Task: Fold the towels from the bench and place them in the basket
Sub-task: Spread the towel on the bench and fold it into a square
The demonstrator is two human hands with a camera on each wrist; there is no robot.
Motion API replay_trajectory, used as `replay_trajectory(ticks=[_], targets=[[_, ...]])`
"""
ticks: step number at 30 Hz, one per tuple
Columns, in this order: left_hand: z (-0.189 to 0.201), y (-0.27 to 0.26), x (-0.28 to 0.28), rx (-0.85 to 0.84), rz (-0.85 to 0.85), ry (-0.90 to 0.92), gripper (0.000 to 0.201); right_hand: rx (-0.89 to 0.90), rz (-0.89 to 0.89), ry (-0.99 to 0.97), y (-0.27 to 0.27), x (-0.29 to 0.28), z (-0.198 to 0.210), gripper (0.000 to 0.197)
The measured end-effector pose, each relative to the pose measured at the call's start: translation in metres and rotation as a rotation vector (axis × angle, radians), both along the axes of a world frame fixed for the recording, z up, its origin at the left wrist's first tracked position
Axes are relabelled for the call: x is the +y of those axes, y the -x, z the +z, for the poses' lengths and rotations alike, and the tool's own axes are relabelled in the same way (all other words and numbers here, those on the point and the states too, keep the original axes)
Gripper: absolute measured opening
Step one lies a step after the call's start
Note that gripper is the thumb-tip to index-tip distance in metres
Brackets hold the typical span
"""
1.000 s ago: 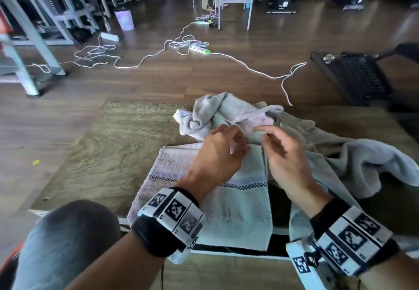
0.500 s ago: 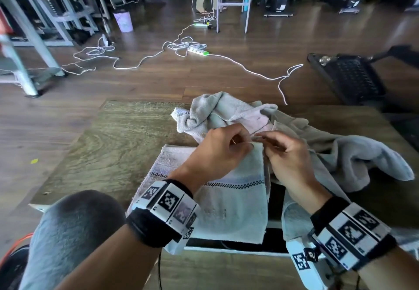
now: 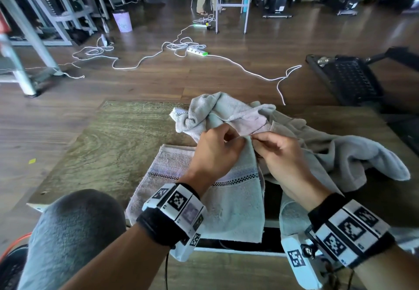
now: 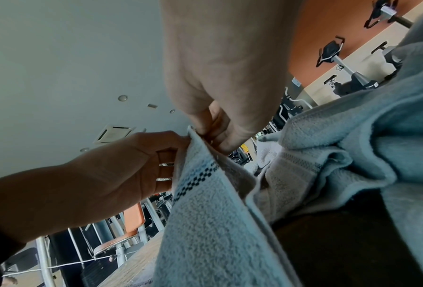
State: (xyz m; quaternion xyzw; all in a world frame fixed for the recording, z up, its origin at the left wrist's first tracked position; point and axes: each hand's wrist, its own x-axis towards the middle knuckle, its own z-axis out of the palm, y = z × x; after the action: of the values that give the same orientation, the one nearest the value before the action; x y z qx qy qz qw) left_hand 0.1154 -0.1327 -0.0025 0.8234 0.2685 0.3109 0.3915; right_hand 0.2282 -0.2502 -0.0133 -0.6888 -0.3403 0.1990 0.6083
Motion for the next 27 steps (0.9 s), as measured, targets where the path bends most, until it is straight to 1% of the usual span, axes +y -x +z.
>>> replay_trajectory(ticks=[3,5,9,16,22,25,27], targets=[[-0.0005,-0.0006,0.0005,0.01,0.006,0.011,0.014,0.128,-0.012,-0.014,0.0006,0.0011,0.0015,0.012],[-0.0006,-0.0009,0.0007,0.017,0.007,0.024,0.015,0.158,-0.008,-0.033,0.0022,0.0009,0.0041,0.008],[-0.0007,-0.0012,0.0015,0.025,0.019,0.017,0.017,0.162,0.03,-0.061,0.0042,0.0001,0.0058,0.011],[-0.0001,-0.0006,0.0025,0.037,0.021,0.027,0.017,0.12,0.033,-0.073,0.0037,0.0022,0.0025,0.019],[0.004,0.0014,0.0003,-0.022,-0.039,0.049,0.008,0.082,0.033,-0.068,0.0017,0.0017,0.0026,0.016],[0.0048,0.002,-0.0007,-0.046,-0.063,0.013,0.001,0.056,0.024,-0.058,0.001,0.0023,0.0017,0.017],[0.0035,0.0012,0.0003,-0.042,-0.056,-0.001,0.002,0.04,0.02,-0.044,0.0004,0.0028,0.0007,0.017]])
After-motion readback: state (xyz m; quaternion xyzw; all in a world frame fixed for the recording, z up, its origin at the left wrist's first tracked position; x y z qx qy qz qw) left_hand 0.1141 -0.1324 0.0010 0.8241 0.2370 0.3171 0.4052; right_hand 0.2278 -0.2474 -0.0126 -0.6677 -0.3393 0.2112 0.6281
